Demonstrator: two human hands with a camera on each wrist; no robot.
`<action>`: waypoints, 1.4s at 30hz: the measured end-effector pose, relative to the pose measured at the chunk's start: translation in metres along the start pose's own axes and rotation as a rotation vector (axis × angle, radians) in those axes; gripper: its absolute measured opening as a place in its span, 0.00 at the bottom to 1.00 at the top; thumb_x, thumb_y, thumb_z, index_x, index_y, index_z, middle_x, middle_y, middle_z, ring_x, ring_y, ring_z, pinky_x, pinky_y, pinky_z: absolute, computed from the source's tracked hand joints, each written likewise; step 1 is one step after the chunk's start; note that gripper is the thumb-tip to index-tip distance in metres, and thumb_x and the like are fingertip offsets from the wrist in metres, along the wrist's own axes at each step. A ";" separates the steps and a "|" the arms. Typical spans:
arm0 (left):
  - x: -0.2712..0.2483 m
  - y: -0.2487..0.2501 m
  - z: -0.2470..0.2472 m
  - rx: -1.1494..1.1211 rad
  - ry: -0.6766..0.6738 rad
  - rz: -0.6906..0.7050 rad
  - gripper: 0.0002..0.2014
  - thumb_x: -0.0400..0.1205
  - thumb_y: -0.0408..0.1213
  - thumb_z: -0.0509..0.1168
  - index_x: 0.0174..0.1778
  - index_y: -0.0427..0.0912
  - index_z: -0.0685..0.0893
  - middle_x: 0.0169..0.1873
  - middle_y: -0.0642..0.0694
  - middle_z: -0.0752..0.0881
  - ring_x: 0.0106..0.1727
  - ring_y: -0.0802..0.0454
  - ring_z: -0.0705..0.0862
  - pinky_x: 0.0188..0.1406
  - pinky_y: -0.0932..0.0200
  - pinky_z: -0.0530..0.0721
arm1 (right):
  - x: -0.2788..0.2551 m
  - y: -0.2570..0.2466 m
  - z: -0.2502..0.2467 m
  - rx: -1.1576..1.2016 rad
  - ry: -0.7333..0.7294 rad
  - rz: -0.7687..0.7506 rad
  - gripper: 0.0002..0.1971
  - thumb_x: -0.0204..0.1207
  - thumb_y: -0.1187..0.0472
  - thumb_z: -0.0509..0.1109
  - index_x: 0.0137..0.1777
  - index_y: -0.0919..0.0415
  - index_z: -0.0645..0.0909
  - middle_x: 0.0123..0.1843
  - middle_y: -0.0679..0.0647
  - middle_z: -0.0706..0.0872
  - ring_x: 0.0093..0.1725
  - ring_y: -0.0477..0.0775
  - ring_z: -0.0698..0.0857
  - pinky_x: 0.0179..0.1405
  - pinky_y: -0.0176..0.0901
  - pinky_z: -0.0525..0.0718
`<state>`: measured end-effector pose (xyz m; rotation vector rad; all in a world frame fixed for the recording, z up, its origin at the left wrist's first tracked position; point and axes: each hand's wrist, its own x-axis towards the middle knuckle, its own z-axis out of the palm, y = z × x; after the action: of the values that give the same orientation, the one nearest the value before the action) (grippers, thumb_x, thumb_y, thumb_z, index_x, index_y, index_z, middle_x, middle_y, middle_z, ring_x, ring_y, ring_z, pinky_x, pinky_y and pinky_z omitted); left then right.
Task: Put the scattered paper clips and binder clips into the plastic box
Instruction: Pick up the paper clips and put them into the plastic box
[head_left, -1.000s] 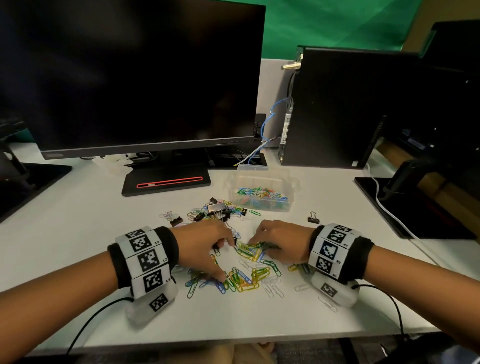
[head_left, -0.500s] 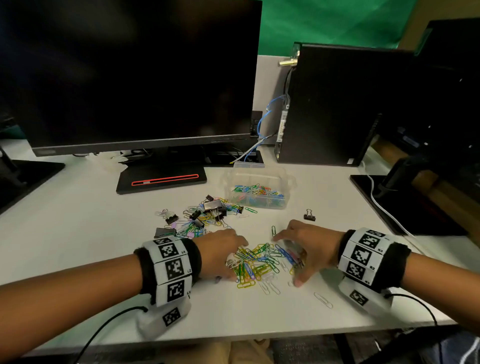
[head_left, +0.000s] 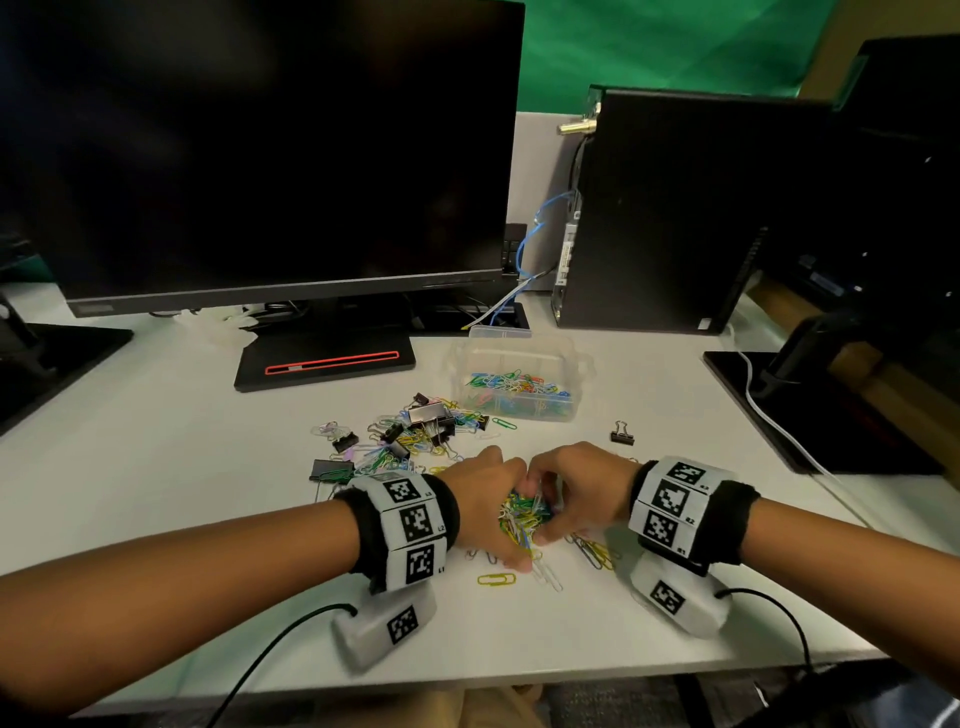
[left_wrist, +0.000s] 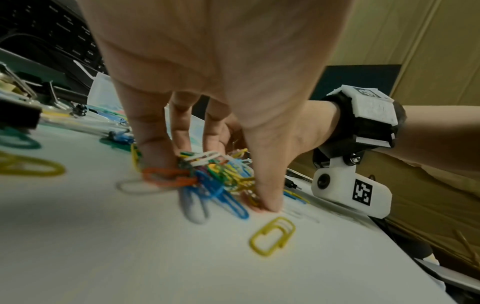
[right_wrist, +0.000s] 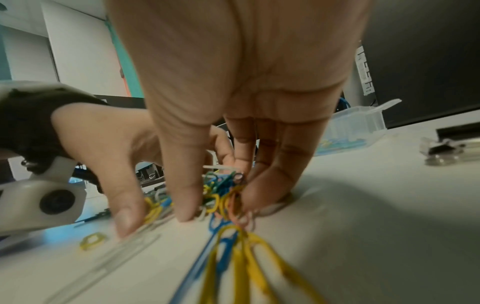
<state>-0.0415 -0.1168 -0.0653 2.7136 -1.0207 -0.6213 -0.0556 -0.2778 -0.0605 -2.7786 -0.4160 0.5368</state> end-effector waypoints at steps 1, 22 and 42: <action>0.002 0.000 0.000 0.009 0.002 -0.003 0.33 0.68 0.55 0.75 0.63 0.46 0.71 0.51 0.46 0.69 0.51 0.47 0.75 0.56 0.52 0.79 | 0.001 0.001 0.000 0.019 -0.009 0.007 0.22 0.63 0.53 0.80 0.55 0.57 0.81 0.38 0.46 0.82 0.36 0.48 0.80 0.35 0.31 0.74; 0.041 -0.036 -0.042 -0.657 0.123 -0.029 0.11 0.79 0.29 0.68 0.57 0.32 0.83 0.34 0.49 0.81 0.25 0.63 0.84 0.30 0.73 0.86 | 0.027 0.054 -0.075 0.513 0.257 0.132 0.03 0.67 0.71 0.77 0.39 0.66 0.87 0.29 0.49 0.90 0.31 0.49 0.89 0.42 0.41 0.91; 0.100 -0.043 -0.094 -0.997 0.351 -0.226 0.14 0.82 0.20 0.57 0.60 0.28 0.83 0.39 0.40 0.81 0.43 0.47 0.82 0.45 0.56 0.86 | 0.075 0.044 -0.090 0.251 0.304 0.219 0.07 0.74 0.67 0.69 0.43 0.58 0.89 0.37 0.52 0.87 0.36 0.53 0.86 0.39 0.38 0.86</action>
<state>0.0930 -0.1496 -0.0265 1.9264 -0.1953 -0.4720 0.0565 -0.3132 -0.0184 -2.6136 0.0225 0.1875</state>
